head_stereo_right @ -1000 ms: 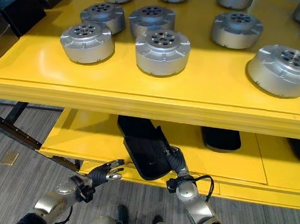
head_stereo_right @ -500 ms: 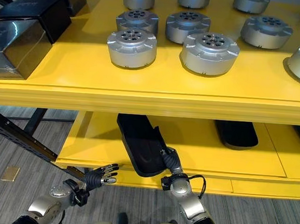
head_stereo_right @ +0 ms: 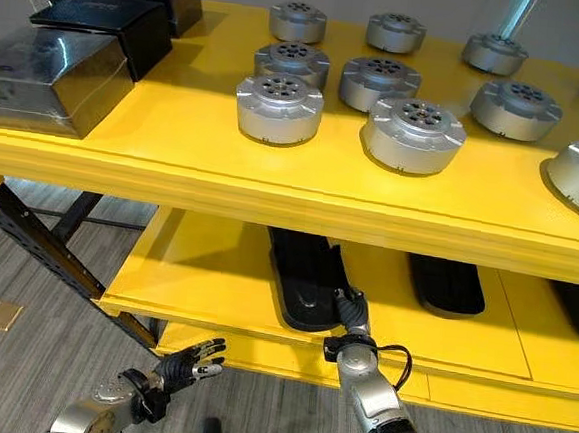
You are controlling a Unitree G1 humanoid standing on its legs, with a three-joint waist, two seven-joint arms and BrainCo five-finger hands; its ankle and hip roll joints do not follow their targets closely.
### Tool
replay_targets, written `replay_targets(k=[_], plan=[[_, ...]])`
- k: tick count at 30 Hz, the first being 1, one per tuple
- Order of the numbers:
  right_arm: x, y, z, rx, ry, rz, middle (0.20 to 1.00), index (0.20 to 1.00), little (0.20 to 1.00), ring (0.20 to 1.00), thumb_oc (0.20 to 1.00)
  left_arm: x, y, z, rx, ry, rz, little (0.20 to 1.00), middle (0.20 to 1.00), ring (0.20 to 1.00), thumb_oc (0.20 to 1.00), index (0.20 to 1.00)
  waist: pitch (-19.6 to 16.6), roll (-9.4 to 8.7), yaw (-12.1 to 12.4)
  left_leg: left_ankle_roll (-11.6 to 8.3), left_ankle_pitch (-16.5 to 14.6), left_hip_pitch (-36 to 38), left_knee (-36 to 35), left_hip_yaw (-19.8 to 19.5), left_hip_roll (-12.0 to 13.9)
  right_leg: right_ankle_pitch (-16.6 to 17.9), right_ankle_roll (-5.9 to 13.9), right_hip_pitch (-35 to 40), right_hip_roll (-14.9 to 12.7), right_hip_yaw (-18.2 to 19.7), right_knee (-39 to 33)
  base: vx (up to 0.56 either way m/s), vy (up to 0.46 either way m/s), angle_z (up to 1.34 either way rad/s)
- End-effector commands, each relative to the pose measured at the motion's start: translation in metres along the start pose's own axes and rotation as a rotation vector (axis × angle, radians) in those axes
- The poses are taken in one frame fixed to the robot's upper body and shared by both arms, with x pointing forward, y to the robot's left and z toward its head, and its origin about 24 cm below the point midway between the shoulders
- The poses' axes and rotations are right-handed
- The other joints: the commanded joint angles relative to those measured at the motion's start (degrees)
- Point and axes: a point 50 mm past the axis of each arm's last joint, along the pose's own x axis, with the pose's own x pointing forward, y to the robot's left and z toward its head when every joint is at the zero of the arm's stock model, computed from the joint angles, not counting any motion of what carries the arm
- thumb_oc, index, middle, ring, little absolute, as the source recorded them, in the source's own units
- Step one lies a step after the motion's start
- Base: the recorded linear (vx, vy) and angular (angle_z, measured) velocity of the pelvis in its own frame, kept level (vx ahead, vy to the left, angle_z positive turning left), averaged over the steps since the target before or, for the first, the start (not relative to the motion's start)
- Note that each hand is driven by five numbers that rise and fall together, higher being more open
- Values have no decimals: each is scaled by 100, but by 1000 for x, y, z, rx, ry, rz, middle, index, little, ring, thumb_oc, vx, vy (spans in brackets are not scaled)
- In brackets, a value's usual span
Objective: Move parts from the plastic box to the shelf.
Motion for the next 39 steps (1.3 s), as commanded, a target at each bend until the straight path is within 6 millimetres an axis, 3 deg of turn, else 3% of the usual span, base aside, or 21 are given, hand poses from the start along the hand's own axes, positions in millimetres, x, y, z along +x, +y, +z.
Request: replay_targets(k=[1, 4, 9, 15, 19, 25, 31, 37, 39], plan=[[19, -4, 47, 124, -103, -36, 200, 200, 200, 200, 200, 1, -5, 15, 51, -57, -49, 1000, 1000, 1000, 1000, 1000, 102, 142, 233, -69, -740, 162, 385, 195, 404, 86, 436, -304, -304, -223, 437, 35, -22, 7], [23, 0, 35, 134, -44, -52, 200, 200, 200, 200, 200, 2, -7, 15, 28, -63, -54, 1000, 1000, 1000, 1000, 1000, 192, 152, 374, -79, -729, 68, 490, 242, 425, 133, 469, -312, -346, -382, 436, 22, -8, 2], [31, 2, 40, 147, -29, -86, 200, 200, 200, 200, 200, 4, -4, 23, 62, -72, -47, 1000, 1000, 1000, 1000, 1000, 380, 178, 563, -64, -724, -274, 757, 138, 417, 61, 429, -460, -309, -477, 622, -44, -43, 0], [54, -12, 67, 208, -7, -122, 200, 200, 200, 200, 200, 10, -4, 54, 152, -119, -59, 1000, 1000, 1000, 1000, 1000, 784, 240, 767, -32, -750, -1026, 1403, 15, 322, -23, 313, -745, -261, -506, 891, -157, -53, 3], [67, -24, 96, 243, -21, -148, 200, 200, 200, 200, 200, 15, -4, 81, 178, -177, -47, 1000, 1000, 1000, 1000, 1000, 1131, 245, 840, -58, -813, -1428, 1778, -20, 291, -77, 249, -871, -253, -521, 982, -191, -59, 1], [74, -37, 131, 214, -85, -170, 200, 200, 200, 200, 200, 20, -21, 121, 223, -295, -92, 1000, 1000, 1000, 1000, 1000, 1517, 300, 773, -80, -858, -1938, 2162, -27, 306, -108, 165, -1297, -302, -411, 1181, -222, -1, -2], [80, -52, 168, 240, -97, -223, 200, 200, 200, 200, 200, 24, -59, 175, 312, -446, -159, 1000, 1000, 1000, 1000, 1000, 1980, 374, 626, 6, -1016, -2589, 2734, -31, 252, -223, 24, -2152, -332, -226, 1864, -241, 49, -13], [80, -58, 183, 249, -98, -253, 200, 200, 200, 200, 200, 26, -71, 186, 310, -481, -167, 1000, 1000, 1000, 1000, 1000, 1980, 387, 534, 66, -1099, -2937, 2934, 60, 266, -262, -30, -2664, -322, -132, 2173, -99, 37, -4], [81, -58, 183, 256, -89, -252, 200, 200, 200, 200, 200, 27, -73, 186, 306, -480, -167, 1000, 1000, 1000, 1000, 1000, 1980, 410, 511, 46, -1275, -2912, 3022, 53, 275, -402, 5, -2701, -315, -52, 2303, 2, 39, -1]])
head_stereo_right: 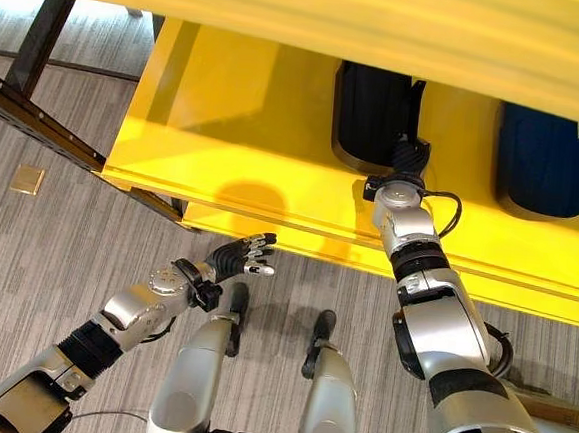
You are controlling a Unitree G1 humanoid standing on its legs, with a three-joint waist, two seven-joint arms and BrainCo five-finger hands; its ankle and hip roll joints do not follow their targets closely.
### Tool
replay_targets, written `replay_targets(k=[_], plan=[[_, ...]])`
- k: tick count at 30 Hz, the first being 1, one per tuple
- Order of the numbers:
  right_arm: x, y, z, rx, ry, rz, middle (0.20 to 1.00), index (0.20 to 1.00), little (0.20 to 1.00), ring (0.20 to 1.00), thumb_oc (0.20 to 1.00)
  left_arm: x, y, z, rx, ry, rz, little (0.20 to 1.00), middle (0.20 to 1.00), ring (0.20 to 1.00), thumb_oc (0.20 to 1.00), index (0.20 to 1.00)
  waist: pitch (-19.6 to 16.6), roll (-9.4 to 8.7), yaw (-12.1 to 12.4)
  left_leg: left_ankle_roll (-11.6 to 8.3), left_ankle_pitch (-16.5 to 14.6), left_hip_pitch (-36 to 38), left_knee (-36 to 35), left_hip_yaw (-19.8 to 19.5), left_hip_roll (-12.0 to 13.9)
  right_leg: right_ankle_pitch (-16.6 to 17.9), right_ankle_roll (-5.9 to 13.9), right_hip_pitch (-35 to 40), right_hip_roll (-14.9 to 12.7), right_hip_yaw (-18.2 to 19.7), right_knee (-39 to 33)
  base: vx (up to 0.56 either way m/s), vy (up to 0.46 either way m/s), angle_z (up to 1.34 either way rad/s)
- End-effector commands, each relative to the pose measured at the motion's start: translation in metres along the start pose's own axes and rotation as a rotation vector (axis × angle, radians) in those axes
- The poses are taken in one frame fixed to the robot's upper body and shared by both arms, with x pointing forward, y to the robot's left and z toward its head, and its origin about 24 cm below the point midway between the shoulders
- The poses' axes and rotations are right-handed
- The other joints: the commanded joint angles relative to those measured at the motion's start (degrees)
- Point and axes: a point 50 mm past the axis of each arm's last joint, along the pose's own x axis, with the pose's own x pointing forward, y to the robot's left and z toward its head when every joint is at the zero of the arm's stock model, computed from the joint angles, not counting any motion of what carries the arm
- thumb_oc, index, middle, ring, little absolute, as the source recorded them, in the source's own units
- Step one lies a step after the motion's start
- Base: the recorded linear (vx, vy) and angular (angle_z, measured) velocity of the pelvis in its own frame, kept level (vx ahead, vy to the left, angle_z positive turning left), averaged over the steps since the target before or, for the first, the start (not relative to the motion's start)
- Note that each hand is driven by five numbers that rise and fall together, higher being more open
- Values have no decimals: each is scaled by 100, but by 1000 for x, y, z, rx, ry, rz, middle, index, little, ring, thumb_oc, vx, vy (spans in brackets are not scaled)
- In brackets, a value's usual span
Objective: Move parts from the plastic box to the shelf.
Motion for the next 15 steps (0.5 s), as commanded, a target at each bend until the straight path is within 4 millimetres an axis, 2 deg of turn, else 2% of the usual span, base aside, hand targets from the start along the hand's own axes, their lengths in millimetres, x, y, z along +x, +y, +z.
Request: replay_targets(k=[1, 11, 15], plan=[[-7, -10, -68, -52, 262, -16, 200, 200, 200, 200, 200, -2, -20, 10, -36, -90, -51, 1000, 1000, 1000, 1000, 1000, -14, 149, 119, -9, -961, 180, 537, 84, 51, -426, 294, 231, -181, -79, 370, -40, 34, -4], [-4, -7, -53, -98, 209, -3, 200, 200, 200, 200, 200, -1, -19, 10, -55, -99, -36, 1000, 1000, 1000, 1000, 1000, -14, 227, 75, 10, -939, 177, 473, 188, 40, -415, 286, 139, -195, -17, 362, -23, 27, -2], [-5, -7, -55, -114, 213, 0, 200, 200, 200, 200, 200, -3, -18, 9, -65, -110, -28, 1000, 1000, 1000, 1000, 1000, -14, 235, 54, 19, -927, 196, 455, 203, 32, -415, 278, 128, -186, 6, 383, 0, 0, 0]])
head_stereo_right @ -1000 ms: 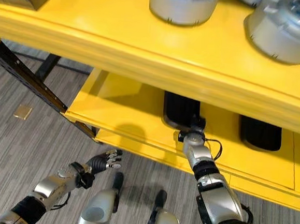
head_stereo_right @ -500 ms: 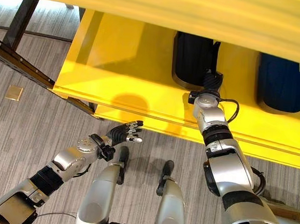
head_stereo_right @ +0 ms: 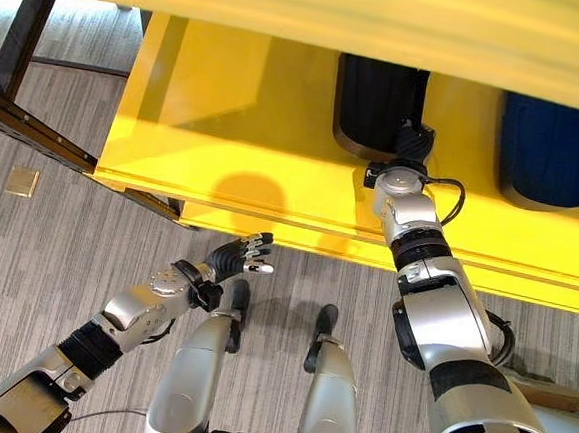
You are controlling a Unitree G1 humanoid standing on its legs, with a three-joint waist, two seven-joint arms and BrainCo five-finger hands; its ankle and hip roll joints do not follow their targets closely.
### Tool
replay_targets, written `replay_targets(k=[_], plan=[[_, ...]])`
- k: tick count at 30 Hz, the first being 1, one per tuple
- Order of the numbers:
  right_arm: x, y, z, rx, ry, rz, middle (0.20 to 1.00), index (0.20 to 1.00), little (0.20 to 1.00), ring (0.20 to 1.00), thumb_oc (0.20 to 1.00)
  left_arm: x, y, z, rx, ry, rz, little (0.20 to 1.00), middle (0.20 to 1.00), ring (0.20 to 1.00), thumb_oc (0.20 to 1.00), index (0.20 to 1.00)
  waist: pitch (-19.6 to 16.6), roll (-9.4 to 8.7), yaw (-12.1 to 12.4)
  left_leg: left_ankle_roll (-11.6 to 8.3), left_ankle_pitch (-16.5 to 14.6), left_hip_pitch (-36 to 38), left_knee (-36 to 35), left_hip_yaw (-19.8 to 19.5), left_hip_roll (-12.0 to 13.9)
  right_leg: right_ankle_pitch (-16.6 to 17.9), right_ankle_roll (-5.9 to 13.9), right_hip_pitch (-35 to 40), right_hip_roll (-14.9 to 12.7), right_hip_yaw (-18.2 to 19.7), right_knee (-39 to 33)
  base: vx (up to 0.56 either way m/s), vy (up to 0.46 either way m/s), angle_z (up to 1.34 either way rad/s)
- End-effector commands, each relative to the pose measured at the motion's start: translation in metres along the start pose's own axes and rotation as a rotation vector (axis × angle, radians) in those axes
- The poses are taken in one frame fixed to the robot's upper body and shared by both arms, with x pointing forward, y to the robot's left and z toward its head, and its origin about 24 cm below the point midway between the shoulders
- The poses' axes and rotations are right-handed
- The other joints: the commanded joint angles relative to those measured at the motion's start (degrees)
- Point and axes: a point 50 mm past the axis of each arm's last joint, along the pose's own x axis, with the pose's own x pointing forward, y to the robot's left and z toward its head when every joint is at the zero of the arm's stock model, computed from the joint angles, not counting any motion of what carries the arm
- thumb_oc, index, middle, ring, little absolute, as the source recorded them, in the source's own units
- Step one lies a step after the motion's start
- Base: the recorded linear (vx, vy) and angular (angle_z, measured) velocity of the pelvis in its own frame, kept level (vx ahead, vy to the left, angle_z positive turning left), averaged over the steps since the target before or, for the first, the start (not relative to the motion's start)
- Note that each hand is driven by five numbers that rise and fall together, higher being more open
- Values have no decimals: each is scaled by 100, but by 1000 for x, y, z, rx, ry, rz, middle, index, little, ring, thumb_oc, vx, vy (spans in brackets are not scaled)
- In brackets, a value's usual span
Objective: Move parts from the plastic box to the shelf.
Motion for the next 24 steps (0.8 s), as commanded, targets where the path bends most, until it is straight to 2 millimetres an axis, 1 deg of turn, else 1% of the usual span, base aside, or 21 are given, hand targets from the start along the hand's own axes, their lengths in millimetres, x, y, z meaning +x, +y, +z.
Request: replay_targets(k=[1, 5, 9, 15, 18, 21, 24], plan=[[-6, -9, -65, -112, 217, 11, 200, 200, 200, 200, 200, -3, -18, 12, -59, -121, -53, 1000, 1000, 1000, 1000, 1000, 4, 228, 126, -69, -841, 226, 382, 95, 82, -384, 232, 187, -103, -104, 326, 0, 0, 0], [-10, -3, -65, -154, 195, 20, 200, 200, 200, 200, 200, -3, -16, 14, -60, -132, -45, 1000, 1000, 1000, 1000, 1000, 4, 205, 95, -64, -839, 228, 369, 145, 99, -362, 230, 176, -84, -72, 286, 0, 0, 0], [-14, 1, -71, -185, 198, 22, 200, 200, 200, 200, 200, -2, -16, 13, -64, -137, -42, 1000, 1000, 1000, 1000, 1000, 4, 203, 65, -59, -823, 231, 353, 173, 91, -358, 215, 170, -56, -36, 277, 2, 5, -1], [-21, 6, -81, -167, 227, 39, 200, 200, 200, 200, 200, -1, -18, 12, -76, -139, -32, 1000, 1000, 1000, 1000, 1000, 4, 211, 12, -56, -827, 239, 360, 213, 87, -366, 207, 148, -52, 1, 302, 0, 10, -2], [-25, 10, -85, -180, 214, 46, 200, 200, 200, 200, 200, 0, -18, 12, -83, -141, -33, 1000, 1000, 1000, 1000, 1000, 4, 213, -22, -54, -828, 233, 364, 241, 89, -352, 212, 133, -53, 22, 292, -2, 20, -7], [-32, 16, -90, -151, 228, 54, 200, 200, 200, 200, 200, 1, -23, 12, -85, -142, -44, 1000, 1000, 1000, 1000, 1000, 4, 206, -75, -43, -832, 238, 374, 266, 88, -354, 204, 124, -41, 63, 303, 10, 23, -4], [-36, 20, -94, -142, 240, 57, 200, 200, 200, 200, 200, 3, -26, 12, -98, -148, -43, 1000, 1000, 1000, 1000, 1000, 4, 243, -116, -47, -824, 240, 373, 288, 85, -359, 190, 96, -34, 86, 323, 15, 56, -4]])
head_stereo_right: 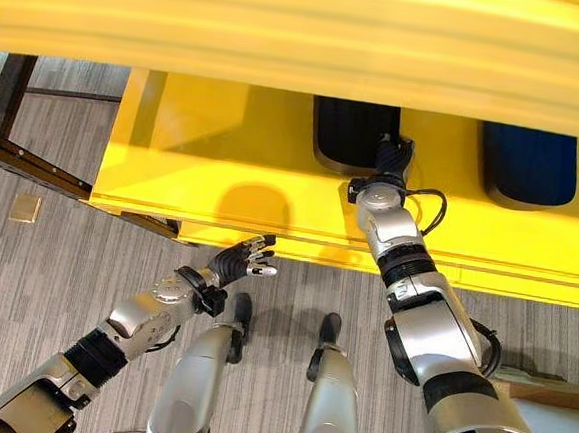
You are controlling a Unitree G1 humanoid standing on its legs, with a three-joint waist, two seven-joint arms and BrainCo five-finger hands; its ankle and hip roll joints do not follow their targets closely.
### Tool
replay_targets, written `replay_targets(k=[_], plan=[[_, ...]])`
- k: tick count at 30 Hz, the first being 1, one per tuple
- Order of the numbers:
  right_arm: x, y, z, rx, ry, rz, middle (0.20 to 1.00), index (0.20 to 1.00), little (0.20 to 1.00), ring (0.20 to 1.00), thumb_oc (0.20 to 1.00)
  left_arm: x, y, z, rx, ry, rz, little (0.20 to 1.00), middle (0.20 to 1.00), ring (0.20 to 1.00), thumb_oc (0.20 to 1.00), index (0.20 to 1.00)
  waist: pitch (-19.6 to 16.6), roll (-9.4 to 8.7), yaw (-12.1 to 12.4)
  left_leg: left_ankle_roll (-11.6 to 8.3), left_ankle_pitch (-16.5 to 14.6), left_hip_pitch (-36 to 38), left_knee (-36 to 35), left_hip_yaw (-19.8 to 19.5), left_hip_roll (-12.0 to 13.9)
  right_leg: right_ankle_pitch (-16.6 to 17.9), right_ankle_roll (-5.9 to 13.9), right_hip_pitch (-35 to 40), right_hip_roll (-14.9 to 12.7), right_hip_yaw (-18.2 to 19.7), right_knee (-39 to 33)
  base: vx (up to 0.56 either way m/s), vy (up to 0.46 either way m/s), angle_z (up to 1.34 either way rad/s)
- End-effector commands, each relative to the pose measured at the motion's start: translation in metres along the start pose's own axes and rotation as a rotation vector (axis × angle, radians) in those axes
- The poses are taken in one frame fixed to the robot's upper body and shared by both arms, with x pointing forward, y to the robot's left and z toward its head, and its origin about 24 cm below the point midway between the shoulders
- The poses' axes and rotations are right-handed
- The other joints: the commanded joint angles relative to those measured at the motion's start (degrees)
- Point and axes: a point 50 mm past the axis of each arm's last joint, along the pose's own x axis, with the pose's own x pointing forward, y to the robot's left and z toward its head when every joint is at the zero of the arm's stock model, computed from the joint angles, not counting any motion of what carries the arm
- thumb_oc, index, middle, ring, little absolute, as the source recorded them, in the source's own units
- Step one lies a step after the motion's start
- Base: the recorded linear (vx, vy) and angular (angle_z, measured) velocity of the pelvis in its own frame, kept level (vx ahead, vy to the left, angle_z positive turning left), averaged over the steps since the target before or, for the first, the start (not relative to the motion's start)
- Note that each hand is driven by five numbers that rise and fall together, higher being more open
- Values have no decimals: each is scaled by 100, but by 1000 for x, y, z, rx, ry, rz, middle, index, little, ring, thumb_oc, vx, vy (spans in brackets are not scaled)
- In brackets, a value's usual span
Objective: Move parts from the plastic box to the shelf.
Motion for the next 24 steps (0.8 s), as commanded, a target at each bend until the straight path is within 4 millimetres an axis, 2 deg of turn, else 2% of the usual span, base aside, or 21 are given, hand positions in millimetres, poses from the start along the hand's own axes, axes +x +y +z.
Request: replay_targets(k=[1, 5, 6, 7, 12, 24], plan=[[-17, 7, -70, -57, 242, 26, 200, 200, 200, 200, 200, 2, -18, 17, -53, -120, -49, 1000, 1000, 1000, 1000, 1000, 321, 149, 71, -72, -701, 228, 273, 103, 68, -298, 205, 156, -59, -67, 294, 10, 52, -3], [-23, 12, -74, -73, 249, 30, 200, 200, 200, 200, 200, 3, -20, 16, -63, -124, -41, 1000, 1000, 1000, 1000, 1000, 321, 169, 36, -58, -711, 209, 290, 107, 36, -309, 201, 112, -76, -32, 338, 9, 44, -4], [-24, 12, -75, -76, 254, 32, 272, 272, 272, 272, 272, 3, -20, 16, -64, -124, -40, 1000, 1000, 1000, 1000, 1000, 321, 170, 35, -58, -714, 207, 295, 106, 34, -312, 201, 109, -78, -29, 344, 8, 29, -9], [-25, 14, -77, -80, 260, 39, 1000, 1000, 1000, 1000, 1000, 4, -20, 15, -65, -123, -39, 1000, 1000, 1000, 1000, 1000, 321, 176, 30, -56, -714, 202, 298, 112, 28, -314, 196, 97, -82, -24, 355, 16, 46, -9], [-30, 18, -75, -9, 239, 23, 1000, 1000, 1000, 1000, 1000, 5, -20, 15, -78, -123, -31, 1000, 1000, 1000, 1000, 1000, 321, 186, -1, -40, -724, 207, 290, 129, 8, -310, 205, 77, -102, -8, 370, 15, 27, -5], [-29, 12, -72, 103, 240, -33, 1000, 1000, 1000, 1000, 1000, 5, -24, 12, -96, -121, -31, 1000, 1000, 1000, 1000, 1000, 321, 180, -37, 20, -790, 235, 353, 149, -52, -329, 187, 100, -83, 21, 406, 5, 2, 0]])
